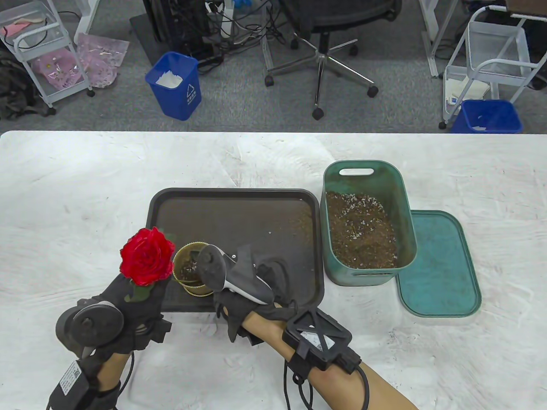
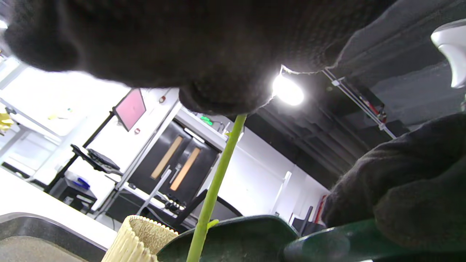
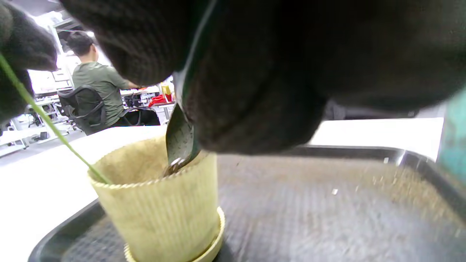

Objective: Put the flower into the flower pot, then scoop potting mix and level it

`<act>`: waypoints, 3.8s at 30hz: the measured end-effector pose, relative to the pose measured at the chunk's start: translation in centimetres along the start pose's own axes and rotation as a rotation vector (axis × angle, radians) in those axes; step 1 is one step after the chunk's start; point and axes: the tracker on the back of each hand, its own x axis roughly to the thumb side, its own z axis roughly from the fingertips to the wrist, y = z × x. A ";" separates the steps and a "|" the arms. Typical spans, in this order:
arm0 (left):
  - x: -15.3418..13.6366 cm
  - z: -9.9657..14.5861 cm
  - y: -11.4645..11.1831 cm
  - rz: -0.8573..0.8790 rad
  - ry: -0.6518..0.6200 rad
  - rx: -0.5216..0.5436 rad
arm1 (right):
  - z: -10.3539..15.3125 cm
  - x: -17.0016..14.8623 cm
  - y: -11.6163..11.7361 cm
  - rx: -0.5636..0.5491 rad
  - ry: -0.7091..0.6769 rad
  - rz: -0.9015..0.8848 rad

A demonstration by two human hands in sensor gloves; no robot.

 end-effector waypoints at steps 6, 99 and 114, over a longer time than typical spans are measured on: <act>0.1 0.0 -0.1 0.000 -0.007 -0.002 | 0.6 -1.0 -3.1 -0.078 0.024 -0.028; 0.1 0.1 -0.6 -0.025 -0.007 -0.021 | 0.0 -27.3 -3.9 0.457 0.823 -0.507; 0.0 0.0 -0.6 -0.025 0.004 -0.026 | 0.9 -30.0 -2.1 0.187 0.876 -0.949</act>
